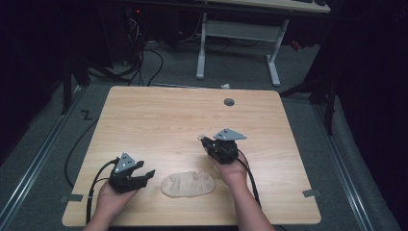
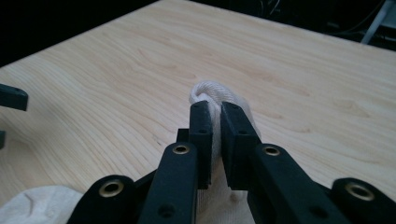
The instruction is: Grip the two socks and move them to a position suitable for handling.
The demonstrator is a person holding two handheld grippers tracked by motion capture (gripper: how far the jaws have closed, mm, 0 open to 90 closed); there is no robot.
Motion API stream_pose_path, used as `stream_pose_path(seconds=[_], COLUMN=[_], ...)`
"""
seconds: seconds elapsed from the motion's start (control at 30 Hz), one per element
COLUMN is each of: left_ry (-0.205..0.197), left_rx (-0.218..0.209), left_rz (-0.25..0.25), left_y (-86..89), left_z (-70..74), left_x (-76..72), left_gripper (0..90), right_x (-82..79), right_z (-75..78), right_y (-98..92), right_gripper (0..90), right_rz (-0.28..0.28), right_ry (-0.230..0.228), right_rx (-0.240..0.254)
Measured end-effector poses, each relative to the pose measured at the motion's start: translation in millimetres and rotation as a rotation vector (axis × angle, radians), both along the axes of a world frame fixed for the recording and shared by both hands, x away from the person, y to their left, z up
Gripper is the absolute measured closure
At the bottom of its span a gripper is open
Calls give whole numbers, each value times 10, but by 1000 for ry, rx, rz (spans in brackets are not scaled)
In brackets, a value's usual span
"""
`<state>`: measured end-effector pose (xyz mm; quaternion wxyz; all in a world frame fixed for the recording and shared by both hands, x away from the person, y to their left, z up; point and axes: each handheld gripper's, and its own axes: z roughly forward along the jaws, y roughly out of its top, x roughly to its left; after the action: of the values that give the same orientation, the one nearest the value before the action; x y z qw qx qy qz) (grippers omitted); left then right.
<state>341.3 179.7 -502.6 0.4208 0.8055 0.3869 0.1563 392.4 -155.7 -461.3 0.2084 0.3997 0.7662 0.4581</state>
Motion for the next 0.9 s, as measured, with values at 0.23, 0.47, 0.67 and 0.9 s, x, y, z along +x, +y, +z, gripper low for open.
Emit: stream_pose_path(seconds=[0.23, 0.47, 0.67, 0.9], left_ry=[8, 5, 12, 4], left_rx=[0, 3, -5, -9], left_rz=[0, 1, 14, 62], left_y=[6, 26, 133, 302], left_z=[-10, -10, -20, 5], left_x=[0, -7, -98, -209], left_gripper=[419, 419, 419, 423], right_x=[-113, -134, -84, 1], right_z=[204, 275, 329, 341], right_y=[-37, -19, 27, 210], right_gripper=[836, 835, 835, 834], right_rz=[8, 16, 22, 66], right_ry=[-62, -88, -100, -108], right_rx=[51, 65, 88, 101])
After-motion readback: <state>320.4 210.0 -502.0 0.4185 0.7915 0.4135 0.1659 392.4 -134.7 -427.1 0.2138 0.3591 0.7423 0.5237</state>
